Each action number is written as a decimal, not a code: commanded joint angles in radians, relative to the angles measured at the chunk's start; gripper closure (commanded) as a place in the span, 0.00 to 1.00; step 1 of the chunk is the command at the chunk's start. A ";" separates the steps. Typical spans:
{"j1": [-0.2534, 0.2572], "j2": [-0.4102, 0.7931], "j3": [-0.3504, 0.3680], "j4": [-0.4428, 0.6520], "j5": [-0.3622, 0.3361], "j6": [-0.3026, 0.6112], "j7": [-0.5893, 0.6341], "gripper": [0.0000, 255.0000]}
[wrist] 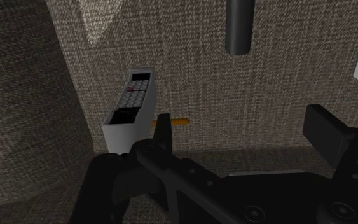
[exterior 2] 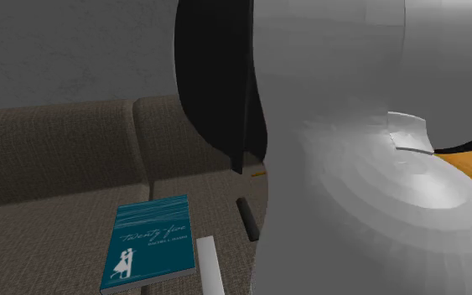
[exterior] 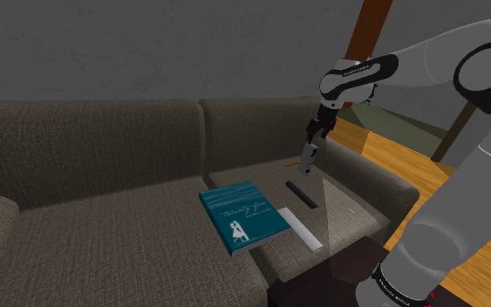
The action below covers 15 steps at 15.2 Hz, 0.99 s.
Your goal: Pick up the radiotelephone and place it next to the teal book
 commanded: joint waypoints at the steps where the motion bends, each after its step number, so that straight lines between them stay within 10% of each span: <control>1: -0.012 0.072 -0.019 0.049 0.026 0.018 -0.042 0.00; 15: -0.129 0.450 -0.040 0.335 0.189 0.071 -0.227 0.00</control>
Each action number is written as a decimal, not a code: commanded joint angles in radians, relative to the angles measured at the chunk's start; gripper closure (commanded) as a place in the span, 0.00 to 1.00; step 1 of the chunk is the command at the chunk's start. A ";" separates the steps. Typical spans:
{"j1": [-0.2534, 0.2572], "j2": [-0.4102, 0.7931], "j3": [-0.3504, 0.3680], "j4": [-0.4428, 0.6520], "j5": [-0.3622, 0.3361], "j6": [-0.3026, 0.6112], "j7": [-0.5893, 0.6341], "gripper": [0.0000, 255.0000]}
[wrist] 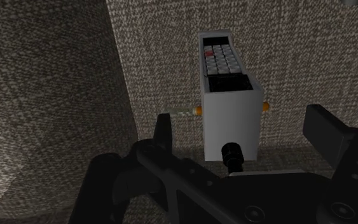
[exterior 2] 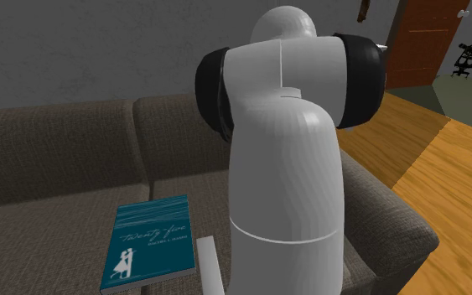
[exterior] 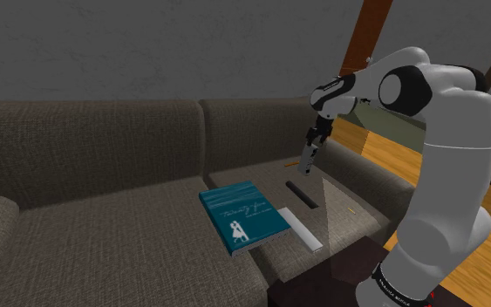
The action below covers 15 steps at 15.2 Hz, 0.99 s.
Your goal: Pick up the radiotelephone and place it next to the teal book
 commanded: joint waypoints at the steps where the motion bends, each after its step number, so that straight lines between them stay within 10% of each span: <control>1: -0.003 0.016 0.004 -0.008 0.009 0.023 -0.006 0.00; 11: -0.007 0.037 0.009 -0.014 0.019 0.048 -0.013 0.00; 12: -0.007 0.037 0.009 -0.014 0.019 0.048 -0.013 1.00; 15: -0.007 0.036 0.009 -0.014 0.019 0.049 -0.013 1.00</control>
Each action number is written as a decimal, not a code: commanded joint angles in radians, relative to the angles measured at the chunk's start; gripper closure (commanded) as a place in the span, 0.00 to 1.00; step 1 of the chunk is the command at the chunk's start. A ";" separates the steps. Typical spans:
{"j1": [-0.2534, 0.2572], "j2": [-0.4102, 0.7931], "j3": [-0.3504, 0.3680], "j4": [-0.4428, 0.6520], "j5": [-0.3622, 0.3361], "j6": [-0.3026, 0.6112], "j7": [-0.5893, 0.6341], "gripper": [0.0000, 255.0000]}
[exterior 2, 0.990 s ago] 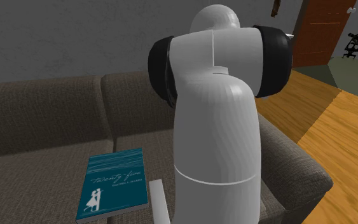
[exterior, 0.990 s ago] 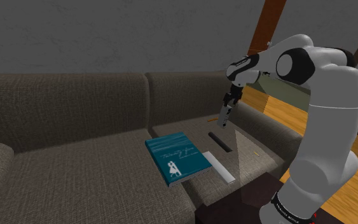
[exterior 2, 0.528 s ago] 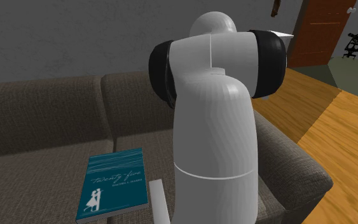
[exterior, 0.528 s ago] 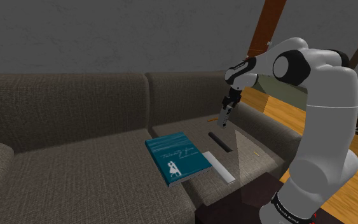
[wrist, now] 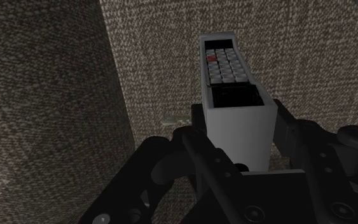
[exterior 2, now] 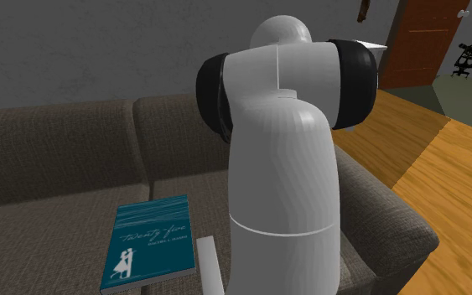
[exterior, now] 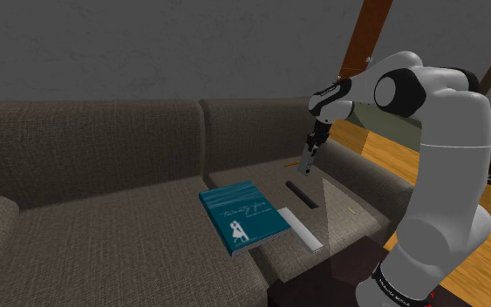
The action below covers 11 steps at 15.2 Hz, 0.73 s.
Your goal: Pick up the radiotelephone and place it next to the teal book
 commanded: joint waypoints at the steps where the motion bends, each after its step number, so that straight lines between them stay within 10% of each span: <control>1: 0.000 0.000 0.000 0.000 0.000 0.000 0.000 1.00; 11: 0.006 -0.032 -0.009 0.024 -0.018 -0.054 0.012 1.00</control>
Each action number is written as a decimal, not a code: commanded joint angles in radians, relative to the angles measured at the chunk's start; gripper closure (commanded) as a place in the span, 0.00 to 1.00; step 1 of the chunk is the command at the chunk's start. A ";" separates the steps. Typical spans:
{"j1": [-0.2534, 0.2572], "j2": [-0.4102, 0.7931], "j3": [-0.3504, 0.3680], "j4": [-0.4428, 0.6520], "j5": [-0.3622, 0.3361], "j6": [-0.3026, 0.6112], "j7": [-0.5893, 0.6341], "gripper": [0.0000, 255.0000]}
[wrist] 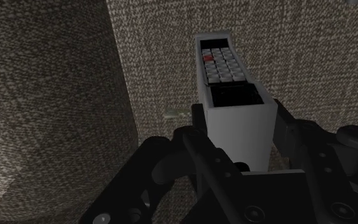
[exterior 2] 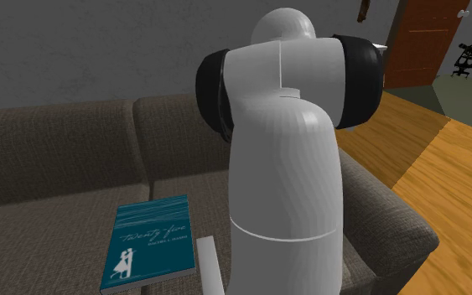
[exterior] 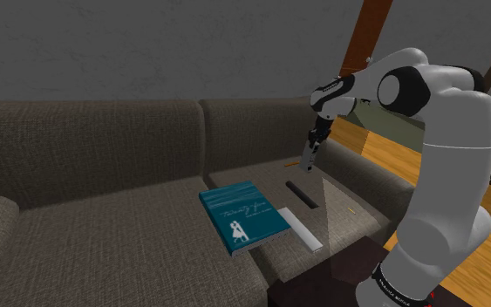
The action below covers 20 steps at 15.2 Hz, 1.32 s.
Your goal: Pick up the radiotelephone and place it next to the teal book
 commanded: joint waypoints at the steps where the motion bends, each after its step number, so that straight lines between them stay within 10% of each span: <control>1: 0.003 -0.011 -0.003 0.013 -0.007 -0.023 0.006 1.00; 20: 0.062 -0.187 -0.015 0.073 -0.099 -0.243 0.103 1.00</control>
